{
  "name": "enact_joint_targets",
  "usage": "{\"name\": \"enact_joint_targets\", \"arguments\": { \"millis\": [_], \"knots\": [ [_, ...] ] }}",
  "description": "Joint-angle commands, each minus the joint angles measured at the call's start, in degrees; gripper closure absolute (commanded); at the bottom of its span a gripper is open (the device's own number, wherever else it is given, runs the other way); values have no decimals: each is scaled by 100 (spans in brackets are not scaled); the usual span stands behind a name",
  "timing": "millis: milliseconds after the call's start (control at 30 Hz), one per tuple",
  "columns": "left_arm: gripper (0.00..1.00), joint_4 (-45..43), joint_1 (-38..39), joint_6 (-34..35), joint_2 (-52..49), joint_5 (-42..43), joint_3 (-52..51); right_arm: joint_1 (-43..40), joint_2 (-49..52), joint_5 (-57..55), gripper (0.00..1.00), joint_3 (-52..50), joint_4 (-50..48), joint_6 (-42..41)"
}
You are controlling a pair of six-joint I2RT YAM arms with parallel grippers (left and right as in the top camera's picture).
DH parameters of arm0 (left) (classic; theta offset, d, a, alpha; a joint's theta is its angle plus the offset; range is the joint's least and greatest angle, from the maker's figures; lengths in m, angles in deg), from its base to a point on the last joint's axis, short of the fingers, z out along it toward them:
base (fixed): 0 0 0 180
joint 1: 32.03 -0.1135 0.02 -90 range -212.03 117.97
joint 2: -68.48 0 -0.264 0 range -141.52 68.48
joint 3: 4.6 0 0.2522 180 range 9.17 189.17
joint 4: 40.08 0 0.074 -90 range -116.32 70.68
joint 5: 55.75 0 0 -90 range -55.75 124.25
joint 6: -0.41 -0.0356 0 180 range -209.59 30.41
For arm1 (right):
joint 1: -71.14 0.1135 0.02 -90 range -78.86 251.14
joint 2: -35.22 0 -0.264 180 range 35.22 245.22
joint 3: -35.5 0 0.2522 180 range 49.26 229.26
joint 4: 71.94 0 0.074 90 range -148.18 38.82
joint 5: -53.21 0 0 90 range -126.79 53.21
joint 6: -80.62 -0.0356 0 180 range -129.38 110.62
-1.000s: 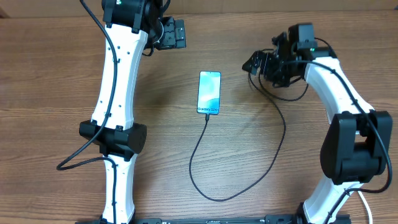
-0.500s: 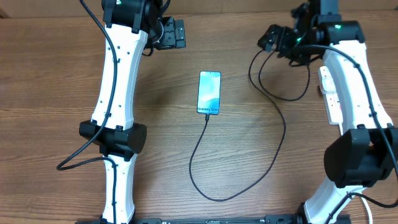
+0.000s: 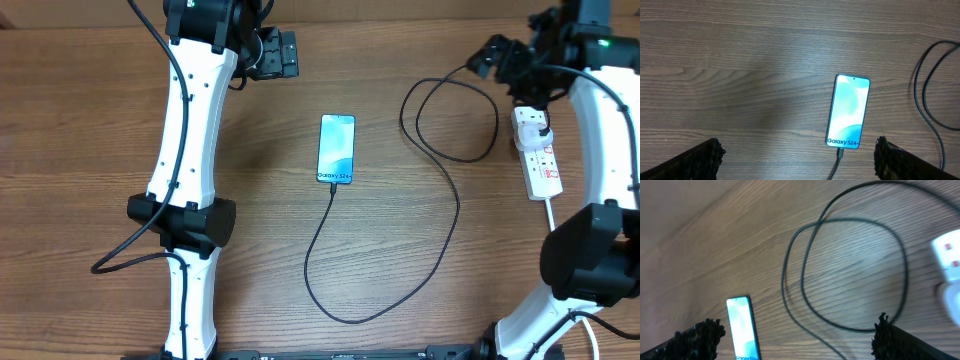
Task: Plug charger to phone and switch on socket
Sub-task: 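Move the right gripper toward the white power strip, then lower the right gripper over the orange switch beside the plugged socket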
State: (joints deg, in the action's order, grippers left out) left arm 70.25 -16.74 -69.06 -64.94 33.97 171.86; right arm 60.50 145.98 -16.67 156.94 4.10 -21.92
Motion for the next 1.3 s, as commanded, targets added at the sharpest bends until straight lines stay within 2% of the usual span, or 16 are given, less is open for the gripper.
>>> {"name": "enact_joint_targets", "arguments": {
  "millis": [0, 367, 500, 700, 1267],
  "knots": [
    [0, 17, 13, -125, -61, -76, 11, -337, -181, 420, 0, 155, -105, 258],
    [0, 17, 13, -125, -61, -76, 11, -1648, -179, 1045, 0, 157, -201, 839],
    [0, 17, 13, -125, -61, -76, 11, -1941, -142, 918, 0, 155, -133, 1036],
    [0, 17, 13, -125, -61, -76, 11, -1958, 87, 197, 0, 109, -85, 1209],
    [0, 17, 13, -125, -61, -76, 11, -1891, 990, -44, 0, -70, 98, 1456]
  ]
}}
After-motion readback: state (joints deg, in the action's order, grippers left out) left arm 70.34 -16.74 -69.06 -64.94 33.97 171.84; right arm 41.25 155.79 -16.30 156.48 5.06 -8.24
